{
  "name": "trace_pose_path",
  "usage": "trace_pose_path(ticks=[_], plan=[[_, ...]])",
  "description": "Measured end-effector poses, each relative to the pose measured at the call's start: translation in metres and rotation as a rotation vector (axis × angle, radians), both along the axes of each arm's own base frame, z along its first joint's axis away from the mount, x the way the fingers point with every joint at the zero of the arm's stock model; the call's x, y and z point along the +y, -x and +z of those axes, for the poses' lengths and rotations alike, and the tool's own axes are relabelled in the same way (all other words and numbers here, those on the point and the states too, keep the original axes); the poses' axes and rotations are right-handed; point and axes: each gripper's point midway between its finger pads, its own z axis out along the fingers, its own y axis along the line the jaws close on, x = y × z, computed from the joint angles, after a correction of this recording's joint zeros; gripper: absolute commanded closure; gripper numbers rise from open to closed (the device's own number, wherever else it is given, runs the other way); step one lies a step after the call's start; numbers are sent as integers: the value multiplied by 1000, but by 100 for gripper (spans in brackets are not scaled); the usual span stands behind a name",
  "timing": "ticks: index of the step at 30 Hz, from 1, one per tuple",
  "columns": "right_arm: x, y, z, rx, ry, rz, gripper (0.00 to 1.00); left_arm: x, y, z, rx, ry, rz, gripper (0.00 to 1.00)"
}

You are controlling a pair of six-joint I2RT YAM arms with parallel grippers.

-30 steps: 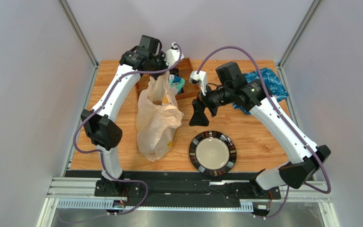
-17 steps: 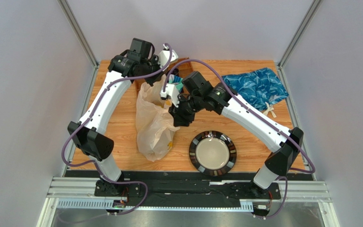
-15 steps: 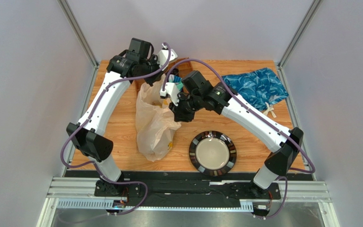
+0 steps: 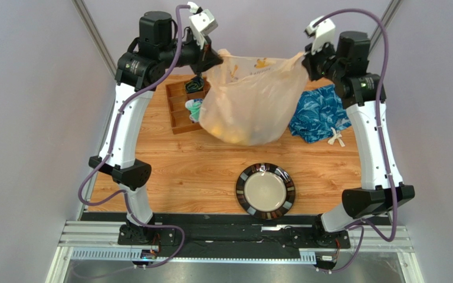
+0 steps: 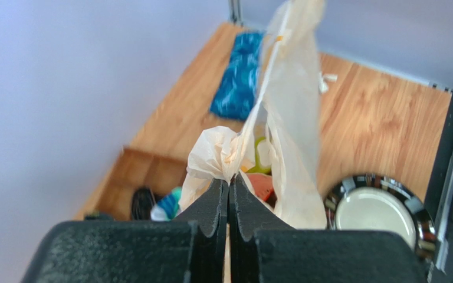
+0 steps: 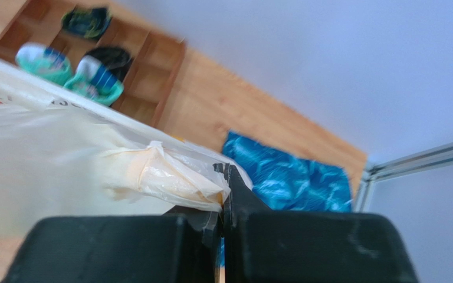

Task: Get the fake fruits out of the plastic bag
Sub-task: Pick up the plastic bag at the center of the board, then place the plastic bag at the center of the board.

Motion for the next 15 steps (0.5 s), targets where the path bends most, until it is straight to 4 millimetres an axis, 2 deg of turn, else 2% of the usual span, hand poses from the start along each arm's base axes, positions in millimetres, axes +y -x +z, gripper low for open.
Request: trace_pose_path(ticks=[2, 4, 6, 7, 8, 10, 11, 13, 15], plan=[[-24, -20, 37, -100, -32, -64, 100, -15, -2, 23, -64, 60, -34, 100], [-34, -26, 58, -169, -42, -92, 100, -28, -5, 31, -92, 91, -62, 100], [-42, -22, 63, -201, -34, -106, 100, -35, -11, 29, -93, 102, -69, 100], [-45, -18, 56, -202, -27, -112, 100, -37, -14, 24, -79, 101, -72, 100], [-48, -8, 44, -191, -14, -113, 100, -40, -16, 16, -55, 98, -80, 100], [-53, 17, 4, -127, 30, -111, 100, -44, -17, -7, 11, 80, -104, 100], [-57, 29, -20, -104, 55, -113, 100, -48, -18, -26, 64, 66, -120, 100], [-63, 64, -82, -10, 118, -104, 100, -55, -14, -67, 187, 32, -156, 100], [-70, 91, -135, 62, 171, -94, 67, -64, -5, -113, 327, -8, -189, 100]])
